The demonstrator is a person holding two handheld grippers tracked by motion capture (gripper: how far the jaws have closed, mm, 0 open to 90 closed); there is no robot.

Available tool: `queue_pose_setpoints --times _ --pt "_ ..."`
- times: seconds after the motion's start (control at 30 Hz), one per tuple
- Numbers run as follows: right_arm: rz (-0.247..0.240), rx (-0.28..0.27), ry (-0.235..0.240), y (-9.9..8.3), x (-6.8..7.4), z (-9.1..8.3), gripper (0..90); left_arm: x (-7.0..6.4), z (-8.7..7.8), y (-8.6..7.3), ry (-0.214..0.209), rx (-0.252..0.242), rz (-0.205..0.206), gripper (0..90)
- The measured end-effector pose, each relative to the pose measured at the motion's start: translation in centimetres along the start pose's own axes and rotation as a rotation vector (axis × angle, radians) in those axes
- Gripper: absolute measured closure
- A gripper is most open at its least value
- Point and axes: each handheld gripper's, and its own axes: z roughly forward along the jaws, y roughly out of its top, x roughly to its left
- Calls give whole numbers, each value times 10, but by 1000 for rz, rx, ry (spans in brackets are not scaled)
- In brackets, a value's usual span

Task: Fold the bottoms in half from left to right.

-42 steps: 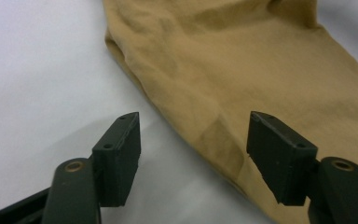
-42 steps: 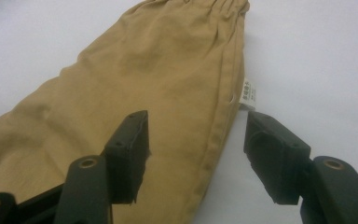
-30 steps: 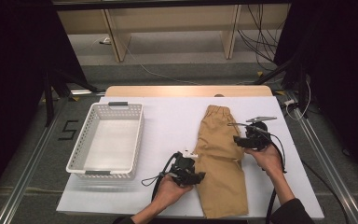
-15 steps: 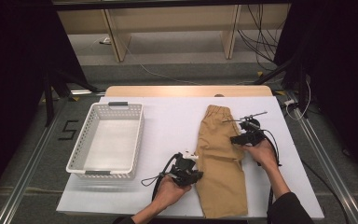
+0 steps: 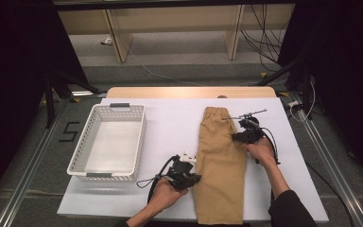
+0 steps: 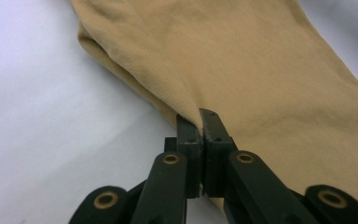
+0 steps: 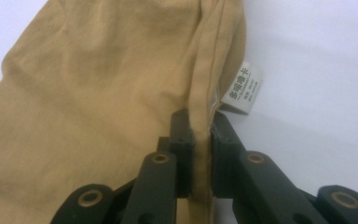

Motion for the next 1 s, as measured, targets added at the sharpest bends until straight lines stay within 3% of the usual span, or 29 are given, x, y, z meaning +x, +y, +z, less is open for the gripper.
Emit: queue_pose_setpoints --times 0.27,0.67,0.83,0.9,1.0 --pt "-7 -13 43 9 13 12 823 13 -14 -7 25 0 -4 875" --pt "-19 -35 82 21 37 29 820 31 -34 -19 55 -10 -44 875" --pt "-28 -37 77 22 42 32 782 34 -34 -21 55 -6 -47 874" --pt "-47 -42 60 22 40 30 726 33 -33 -21 61 -3 -40 874" --pt "-47 -66 37 22 37 26 725 33 -32 -22 58 -1 -38 872"
